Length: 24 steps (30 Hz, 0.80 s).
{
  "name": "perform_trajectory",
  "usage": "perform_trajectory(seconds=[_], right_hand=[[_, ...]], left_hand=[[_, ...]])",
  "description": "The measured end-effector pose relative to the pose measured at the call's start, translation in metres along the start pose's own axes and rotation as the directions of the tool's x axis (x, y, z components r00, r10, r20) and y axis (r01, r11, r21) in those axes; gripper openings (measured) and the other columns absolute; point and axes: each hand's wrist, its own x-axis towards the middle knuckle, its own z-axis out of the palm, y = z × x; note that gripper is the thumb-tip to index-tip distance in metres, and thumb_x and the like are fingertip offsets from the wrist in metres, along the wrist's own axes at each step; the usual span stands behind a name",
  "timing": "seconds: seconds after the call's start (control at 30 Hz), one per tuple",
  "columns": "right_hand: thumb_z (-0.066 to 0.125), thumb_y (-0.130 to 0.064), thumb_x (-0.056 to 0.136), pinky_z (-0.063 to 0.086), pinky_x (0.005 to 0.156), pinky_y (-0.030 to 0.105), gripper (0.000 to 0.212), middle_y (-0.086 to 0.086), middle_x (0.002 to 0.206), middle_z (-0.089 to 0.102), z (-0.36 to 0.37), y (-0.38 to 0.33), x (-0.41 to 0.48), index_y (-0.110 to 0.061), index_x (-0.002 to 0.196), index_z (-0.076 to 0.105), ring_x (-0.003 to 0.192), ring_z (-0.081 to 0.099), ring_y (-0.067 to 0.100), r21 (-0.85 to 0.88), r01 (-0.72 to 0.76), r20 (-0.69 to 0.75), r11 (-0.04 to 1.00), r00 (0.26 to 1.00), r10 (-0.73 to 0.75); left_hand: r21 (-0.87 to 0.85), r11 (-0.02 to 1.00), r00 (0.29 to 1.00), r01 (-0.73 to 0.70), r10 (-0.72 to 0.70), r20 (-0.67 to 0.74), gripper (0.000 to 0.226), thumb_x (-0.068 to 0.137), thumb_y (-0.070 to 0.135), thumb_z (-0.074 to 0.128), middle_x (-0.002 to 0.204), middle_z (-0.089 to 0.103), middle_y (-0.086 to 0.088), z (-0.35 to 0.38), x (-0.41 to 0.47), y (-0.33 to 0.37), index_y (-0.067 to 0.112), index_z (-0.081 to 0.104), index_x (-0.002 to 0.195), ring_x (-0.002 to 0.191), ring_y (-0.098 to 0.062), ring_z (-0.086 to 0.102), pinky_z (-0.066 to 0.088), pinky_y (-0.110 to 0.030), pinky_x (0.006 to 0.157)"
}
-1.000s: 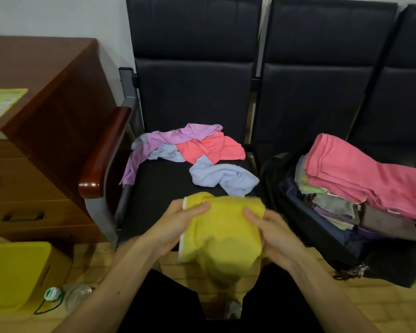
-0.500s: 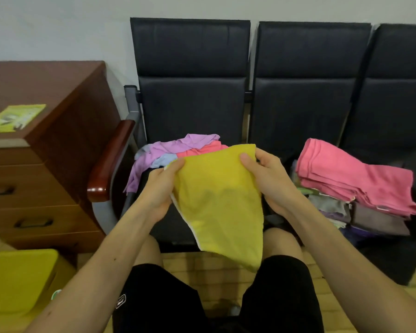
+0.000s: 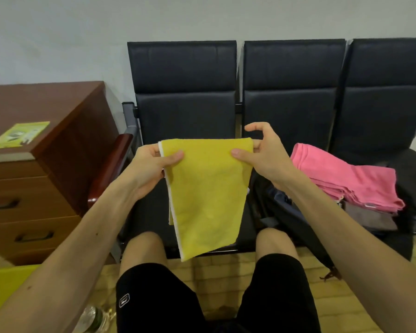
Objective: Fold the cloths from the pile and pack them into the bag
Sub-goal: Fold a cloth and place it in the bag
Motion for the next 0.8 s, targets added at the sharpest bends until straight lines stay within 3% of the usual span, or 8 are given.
perform_trajectory(seconds=[0.13,0.3,0.37,0.47,0.53,0.6,0.7,0.8], right_hand=[[0.079,-0.005,0.08,0.062,0.077,0.036,0.055,0.003,0.11,0.07,-0.007,-0.001,-0.003,-0.019,0.128,0.056,0.096,0.071,0.013,-0.11,0.115,0.107,0.987,0.989,-0.103],[0.079,-0.01,0.081,0.06,0.082,0.027,0.043,-0.004,0.099,0.071,-0.008,0.004,-0.008,-0.018,0.12,0.066,0.089,0.07,0.007,-0.274,0.185,0.033,0.944,0.983,-0.183],[0.08,-0.012,0.08,0.058,0.082,0.022,0.038,-0.002,0.097,0.072,-0.007,0.006,-0.009,-0.017,0.116,0.07,0.087,0.069,0.006,-0.337,0.21,-0.011,0.918,0.974,-0.227],[0.081,-0.014,0.08,0.058,0.08,0.02,0.034,0.002,0.094,0.075,-0.007,0.009,-0.011,-0.012,0.113,0.072,0.085,0.071,0.006,-0.385,0.246,-0.037,0.89,0.959,-0.281],[0.082,-0.019,0.08,0.058,0.079,0.021,0.035,0.001,0.092,0.076,-0.01,0.01,-0.013,-0.012,0.112,0.072,0.084,0.071,0.006,-0.402,0.261,-0.024,0.877,0.955,-0.295],[0.081,-0.023,0.08,0.058,0.079,0.021,0.034,-0.001,0.09,0.076,-0.013,0.012,-0.013,-0.012,0.111,0.072,0.083,0.071,0.005,-0.415,0.264,-0.018,0.871,0.955,-0.297],[0.081,-0.022,0.08,0.059,0.081,0.029,0.026,-0.003,0.084,0.076,-0.014,0.014,-0.012,-0.015,0.104,0.073,0.081,0.072,0.005,-0.443,0.255,-0.055,0.859,0.949,-0.311],[0.08,-0.023,0.08,0.059,0.081,0.037,0.02,-0.003,0.076,0.075,-0.013,0.018,-0.01,-0.018,0.098,0.075,0.075,0.071,0.008,-0.499,0.251,-0.098,0.829,0.935,-0.342]], left_hand=[[-0.063,0.998,0.999,0.023,-0.025,-0.028,0.012,0.093,0.016,0.063,0.093,0.078,0.002,0.0,0.003,-0.003,0.014,0.068,0.104,0.088,-0.014,0.075,0.059,-0.026,0.061],[-0.077,0.992,0.994,0.103,-0.106,-0.029,0.013,0.092,0.02,0.066,0.094,0.078,0.0,0.001,0.004,-0.008,0.014,0.07,0.102,0.091,-0.017,0.074,0.057,-0.029,0.067],[-0.053,0.996,0.996,0.076,-0.079,-0.051,0.011,0.091,0.02,0.067,0.089,0.078,0.005,0.002,0.004,-0.01,0.015,0.071,0.1,0.09,-0.013,0.073,0.054,-0.028,0.071],[-0.023,1.0,0.999,0.018,-0.019,-0.04,0.01,0.093,0.017,0.065,0.085,0.077,0.01,0.005,0.003,-0.011,0.013,0.07,0.1,0.079,-0.005,0.073,0.054,-0.022,0.066],[-0.003,1.0,0.999,-0.023,0.023,-0.037,0.01,0.093,0.017,0.065,0.086,0.077,0.01,0.004,0.004,-0.013,0.014,0.07,0.101,0.08,-0.004,0.073,0.056,-0.02,0.063],[0.028,0.998,0.997,-0.063,0.064,-0.052,0.011,0.091,0.019,0.066,0.092,0.078,0.007,0.003,0.006,-0.014,0.016,0.07,0.102,0.086,-0.007,0.074,0.057,-0.024,0.07],[0.087,0.989,0.989,-0.122,0.129,-0.073,0.014,0.089,0.021,0.069,0.102,0.076,0.001,0.004,0.009,-0.018,0.017,0.071,0.102,0.095,-0.015,0.073,0.057,-0.033,0.081],[0.118,0.974,0.976,-0.194,0.204,-0.078,0.012,0.089,0.017,0.069,0.096,0.077,0.004,0.006,0.012,-0.021,0.018,0.072,0.1,0.094,-0.014,0.074,0.059,-0.025,0.074]])
